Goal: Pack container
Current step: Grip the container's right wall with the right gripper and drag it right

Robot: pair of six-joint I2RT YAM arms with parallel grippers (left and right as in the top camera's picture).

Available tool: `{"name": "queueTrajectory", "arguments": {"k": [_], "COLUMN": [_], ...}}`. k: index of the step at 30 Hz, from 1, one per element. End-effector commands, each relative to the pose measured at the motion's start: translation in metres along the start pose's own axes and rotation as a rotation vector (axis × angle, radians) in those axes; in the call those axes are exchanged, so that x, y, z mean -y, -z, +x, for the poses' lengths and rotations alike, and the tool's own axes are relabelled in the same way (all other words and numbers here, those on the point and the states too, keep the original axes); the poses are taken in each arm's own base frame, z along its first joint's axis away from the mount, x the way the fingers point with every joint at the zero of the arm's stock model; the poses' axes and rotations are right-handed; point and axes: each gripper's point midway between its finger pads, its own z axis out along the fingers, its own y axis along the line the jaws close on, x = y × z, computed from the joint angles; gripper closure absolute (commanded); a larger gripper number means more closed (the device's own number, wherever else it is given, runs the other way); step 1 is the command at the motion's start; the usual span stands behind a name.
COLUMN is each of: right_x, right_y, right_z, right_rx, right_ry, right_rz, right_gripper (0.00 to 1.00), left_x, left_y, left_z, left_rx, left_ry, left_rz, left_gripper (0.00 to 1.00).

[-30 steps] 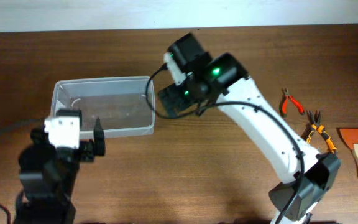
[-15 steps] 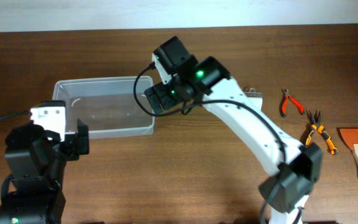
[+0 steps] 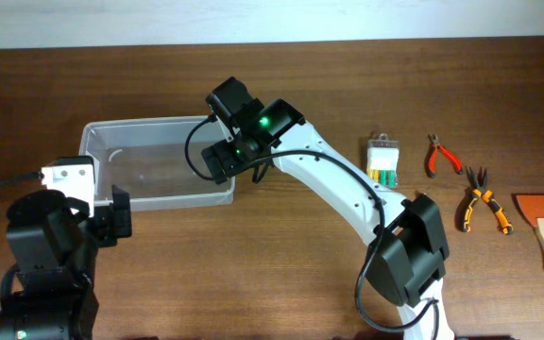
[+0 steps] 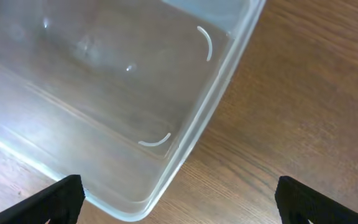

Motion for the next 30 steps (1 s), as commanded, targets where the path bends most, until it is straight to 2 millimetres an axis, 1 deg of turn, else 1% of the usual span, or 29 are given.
{"name": "queueTrajectory", "arguments": {"k": [1, 8, 12, 17, 23, 26, 30], "right_x": [0.007, 0.007, 0.011, 0.024, 0.026, 0.032, 0.032], "right_y": [-0.007, -0.021, -0.035, -0.036, -0.036, -0.035, -0.035], "right_z": [-0.007, -0.009, -0.003, -0.006, -0.007, -0.009, -0.012], "right_rx": [0.022, 0.022, -0.005, 0.013, 0.019, 0.037, 0.051], "right_ry": [-0.066, -0.105, -0.106, -0.106, -0.109, -0.145, -0.152], "right_rz": [0.050, 0.049, 0.064, 0.136, 0.147, 0.181, 0.179], "right_gripper": [0.01, 0.01, 0.01, 0.01, 0.01, 0.01, 0.01], "left_x": [-0.006, -0.006, -0.004, -0.003, -0.003, -0.003, -0.003], "left_y": [0.005, 0.005, 0.005, 0.005, 0.005, 0.005, 0.005], "left_z": [-0.004, -0.004, 0.003, 0.007, 0.008, 0.008, 0.008], "left_rx": [0.013, 0.010, -0.015, -0.034, -0.037, -0.037, -0.037], "left_ry": [0.019, 0.018, 0.013, 0.009, 0.008, 0.008, 0.008], "left_rz": [-0.021, -0.021, -0.017, -0.013, -0.013, -0.013, -0.012], "left_gripper": [0.01, 0.01, 0.01, 0.01, 0.01, 0.01, 0.01]}}
